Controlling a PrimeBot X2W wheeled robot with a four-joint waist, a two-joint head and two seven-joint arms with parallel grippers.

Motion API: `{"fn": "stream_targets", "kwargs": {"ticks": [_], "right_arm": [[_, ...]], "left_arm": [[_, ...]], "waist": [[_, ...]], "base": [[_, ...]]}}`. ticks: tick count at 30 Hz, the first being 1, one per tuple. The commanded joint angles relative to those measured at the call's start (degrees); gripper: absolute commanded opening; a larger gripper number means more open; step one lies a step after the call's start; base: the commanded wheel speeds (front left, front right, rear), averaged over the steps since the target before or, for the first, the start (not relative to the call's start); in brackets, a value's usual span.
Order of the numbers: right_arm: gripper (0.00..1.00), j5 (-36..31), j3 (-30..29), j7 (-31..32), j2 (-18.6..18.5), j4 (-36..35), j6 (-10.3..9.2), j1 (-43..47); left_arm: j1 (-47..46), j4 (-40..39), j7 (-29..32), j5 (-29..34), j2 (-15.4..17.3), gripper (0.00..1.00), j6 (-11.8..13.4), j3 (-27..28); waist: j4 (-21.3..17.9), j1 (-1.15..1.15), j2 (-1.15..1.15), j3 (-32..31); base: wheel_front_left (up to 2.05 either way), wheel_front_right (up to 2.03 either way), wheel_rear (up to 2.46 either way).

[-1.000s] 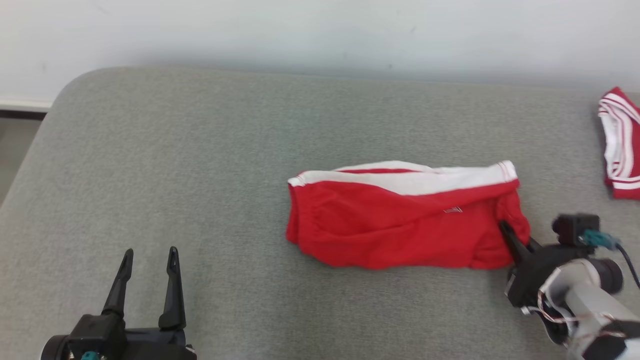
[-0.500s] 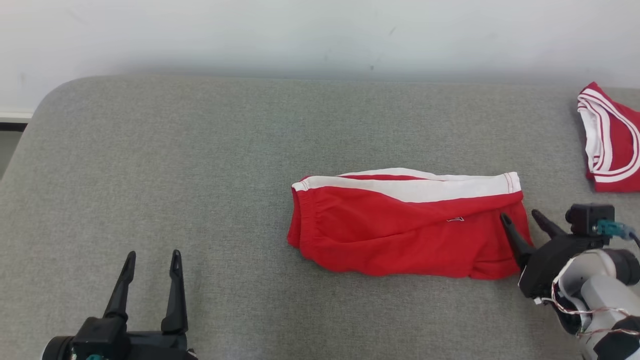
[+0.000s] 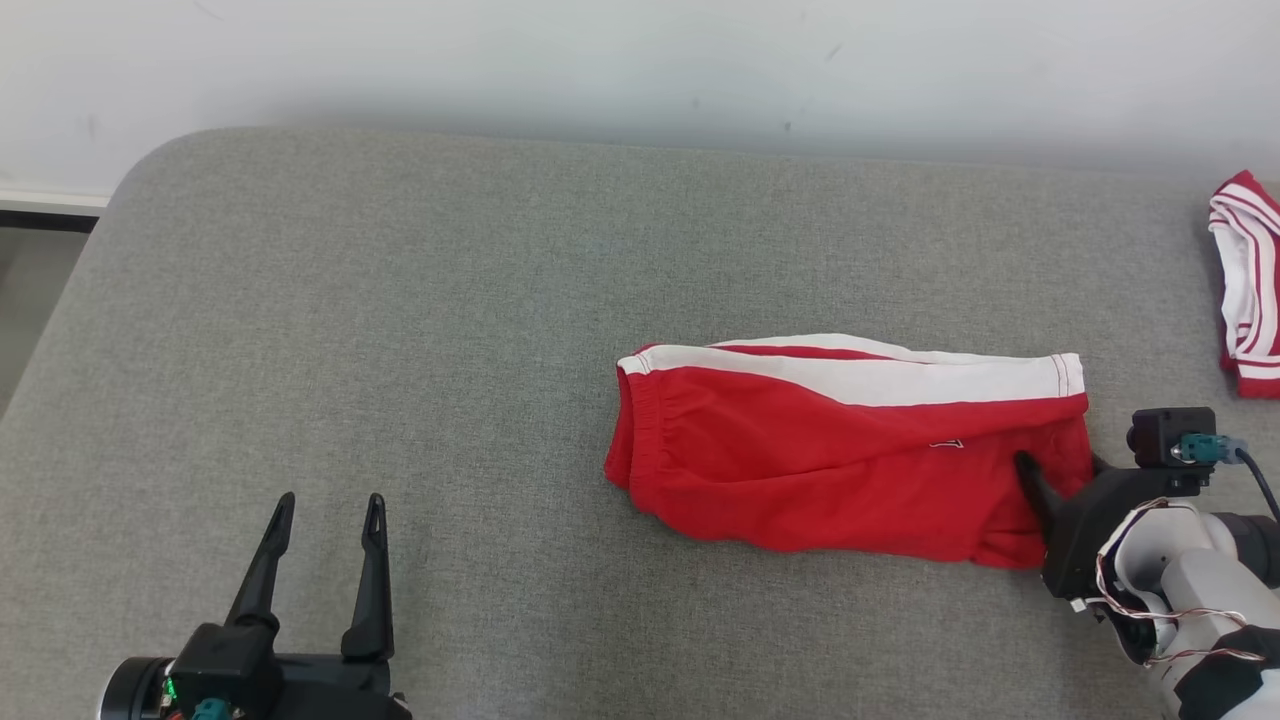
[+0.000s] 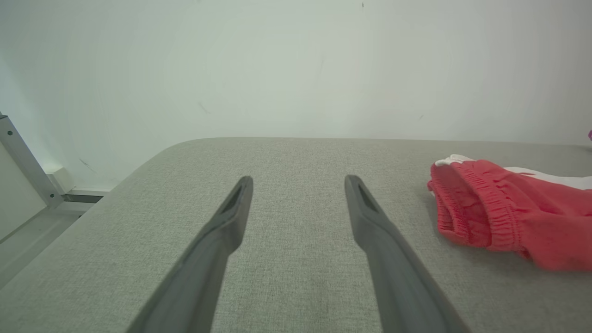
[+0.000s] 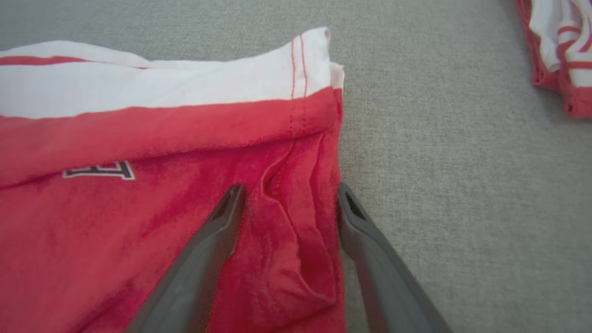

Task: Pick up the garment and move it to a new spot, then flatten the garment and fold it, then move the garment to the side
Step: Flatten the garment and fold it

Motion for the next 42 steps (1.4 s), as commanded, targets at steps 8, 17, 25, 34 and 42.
{"fn": "stream_targets", "kwargs": {"ticks": [8, 17, 25, 34, 42], "right_arm": [[0.0, -0.2, -2.6, -0.4, -0.9, 2.2, -0.18, 1.7], [0.0, -0.6, -5.0, -1.8, -3.2, 0.6, -0.17, 2.3], [0.0, -0.6, -3.6, -1.1, -1.2, -10.4, -0.17, 3.3], [0.0, -1.7, -1.5, 5.1, 4.0, -25.7, -0.17, 5.7], [0.0, -3.5, 0.3, 9.2, 11.1, -28.2, -0.17, 4.1]], "left_arm": [[1.1, 0.6, -0.2, 0.6, 0.3, 1.0, 0.1, 1.0], [1.9, 0.4, -0.2, 0.6, -0.1, 1.0, 0.1, 1.7], [2.4, 0.7, -0.2, 0.7, -0.3, 1.0, 0.1, 2.0], [1.4, 1.0, -0.2, 0.4, -0.5, 1.0, 0.1, 0.9], [-0.7, 2.2, -0.2, -0.7, -0.7, 1.0, 0.1, -1.6]], "waist": [[-0.6, 0.0, 0.0, -1.2], [-2.2, 0.0, 0.0, -2.0], [-3.9, 0.0, 0.0, -3.1], [-3.6, 0.0, 0.0, -3.3], [-0.8, 0.0, 0.0, -2.3]], "base": [[0.0, 0.0, 0.0], [0.0, 0.0, 0.0], [0.0, 0.0, 0.0], [0.0, 0.0, 0.0], [0.0, 0.0, 0.0]]}}
